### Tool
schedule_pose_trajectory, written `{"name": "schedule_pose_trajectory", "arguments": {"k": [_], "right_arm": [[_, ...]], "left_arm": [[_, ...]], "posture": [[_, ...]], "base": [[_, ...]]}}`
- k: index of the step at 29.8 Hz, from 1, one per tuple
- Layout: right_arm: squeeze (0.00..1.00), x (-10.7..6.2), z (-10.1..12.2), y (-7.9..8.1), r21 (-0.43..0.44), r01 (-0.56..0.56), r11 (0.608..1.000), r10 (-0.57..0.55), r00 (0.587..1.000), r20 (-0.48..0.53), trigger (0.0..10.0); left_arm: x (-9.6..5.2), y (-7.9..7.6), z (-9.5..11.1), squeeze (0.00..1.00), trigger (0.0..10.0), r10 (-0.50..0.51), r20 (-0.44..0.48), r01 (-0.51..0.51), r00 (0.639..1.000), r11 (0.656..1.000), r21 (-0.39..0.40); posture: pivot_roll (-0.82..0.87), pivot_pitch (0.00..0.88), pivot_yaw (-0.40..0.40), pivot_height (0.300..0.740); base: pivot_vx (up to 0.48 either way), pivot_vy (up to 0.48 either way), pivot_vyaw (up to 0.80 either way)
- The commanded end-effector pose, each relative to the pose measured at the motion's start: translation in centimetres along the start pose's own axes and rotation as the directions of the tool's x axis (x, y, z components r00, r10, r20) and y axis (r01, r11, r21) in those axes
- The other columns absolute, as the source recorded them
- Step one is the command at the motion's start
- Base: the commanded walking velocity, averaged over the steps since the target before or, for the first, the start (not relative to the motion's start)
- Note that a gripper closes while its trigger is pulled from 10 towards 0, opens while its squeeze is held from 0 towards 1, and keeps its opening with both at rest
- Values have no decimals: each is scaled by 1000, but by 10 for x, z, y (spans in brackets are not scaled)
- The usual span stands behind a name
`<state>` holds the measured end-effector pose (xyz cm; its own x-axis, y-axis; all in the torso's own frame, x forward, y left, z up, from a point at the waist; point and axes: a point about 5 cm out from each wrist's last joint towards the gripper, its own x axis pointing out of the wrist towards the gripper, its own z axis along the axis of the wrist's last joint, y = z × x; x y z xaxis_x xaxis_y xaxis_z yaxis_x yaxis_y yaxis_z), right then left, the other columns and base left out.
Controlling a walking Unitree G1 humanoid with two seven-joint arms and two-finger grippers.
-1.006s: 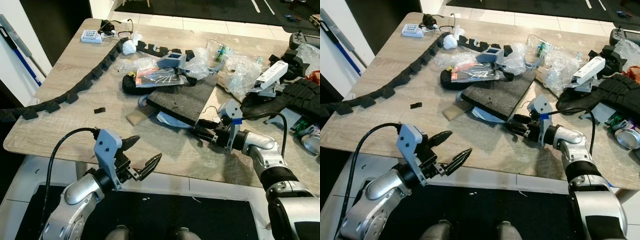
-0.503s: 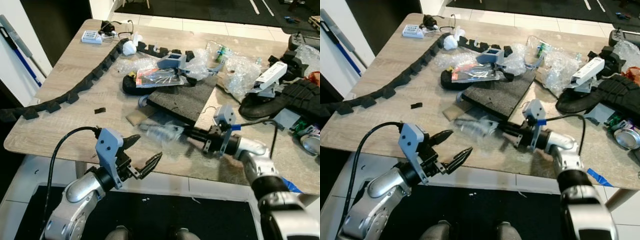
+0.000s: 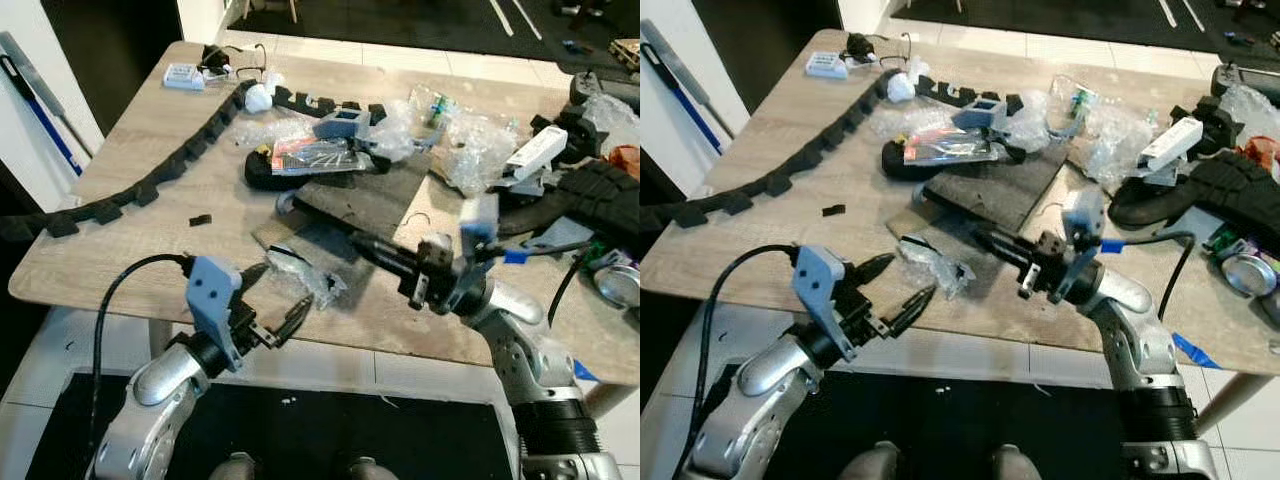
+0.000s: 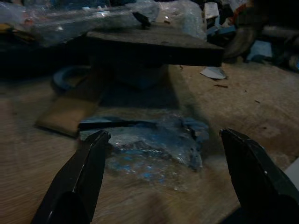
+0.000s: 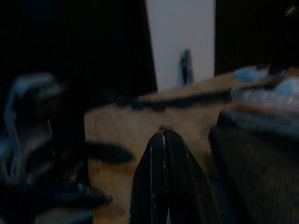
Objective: Picking trash to rubbish bin
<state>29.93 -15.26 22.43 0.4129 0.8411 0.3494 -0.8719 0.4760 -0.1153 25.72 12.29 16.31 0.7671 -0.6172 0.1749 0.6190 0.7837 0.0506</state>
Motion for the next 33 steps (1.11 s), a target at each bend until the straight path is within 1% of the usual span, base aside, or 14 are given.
{"name": "schedule_pose_trajectory", "arguments": {"k": [1,4,7,11,12,13,14,16,19,20,21,28,32,33], "right_arm": [[0,-3,7,1,11,40,999,-41,999,35,0],[0,-3,7,-1,-12,84,996,-84,996,20,0],[0,-4,-6,3,-143,81,986,-98,988,-117,0],[0,-3,-10,5,-220,69,973,-107,980,-166,0],[0,0,-10,-1,-393,123,911,-213,958,-194,0],[0,0,-10,-1,-393,123,911,-213,958,-194,0],[0,1,-10,-3,-448,143,883,-250,950,-190,0],[0,2,-9,-5,-455,181,872,-277,949,-153,0],[0,5,-6,-4,-384,252,888,-301,951,-72,0],[0,5,-7,-4,-350,284,893,-318,947,-44,1922],[0,4,-7,-6,-316,328,890,-352,936,-20,10000],[0,2,-22,-1,-269,423,865,-436,900,14,10000],[0,6,-33,8,-190,406,894,-416,909,-15,10000],[0,6,-46,13,-142,371,918,-383,921,-66,10000]], "left_arm": [[0,-1,-4,0,10000,13,-6,-13,1000,1000,0],[1,2,-4,0,10000,49,7,-49,999,999,1],[2,6,-4,0,10000,95,12,-95,995,995,18],[3,7,-6,0,10000,117,12,-117,993,993,22],[2,12,-7,0,10000,155,9,-155,988,987,42],[2,12,-7,0,10000,155,9,-155,988,987,42],[2,13,-7,0,10000,166,8,-167,986,985,45],[2,14,-7,0,10000,176,7,-176,984,983,50],[2,18,-7,0,10000,205,8,-205,979,976,68],[2,21,-7,0,10000,232,7,-232,973,970,73],[2,25,-9,0,10000,274,-4,-273,962,959,71],[1,33,-9,0,10000,339,0,-337,941,934,117],[2,32,-8,0,10000,328,6,-326,945,938,114],[3,27,-7,0,10000,271,9,-271,962,957,100]], "posture": [[25,168,-32,740],[18,163,-35,740],[19,162,-38,740],[19,160,-43,740],[19,160,-43,740],[19,160,-43,740],[18,159,-47,740],[23,160,-48,740],[23,159,-49,740],[21,159,-49,740],[19,160,-49,740],[21,158,-46,740],[21,158,-43,740],[26,164,-44,740]], "base": [[0,0,0],[0,0,0],[0,0,0],[0,0,0],[0,0,0],[0,0,0],[0,0,0],[0,0,0],[0,0,0],[0,0,0],[0,0,0],[0,0,0],[0,0,0],[0,0,0]]}}
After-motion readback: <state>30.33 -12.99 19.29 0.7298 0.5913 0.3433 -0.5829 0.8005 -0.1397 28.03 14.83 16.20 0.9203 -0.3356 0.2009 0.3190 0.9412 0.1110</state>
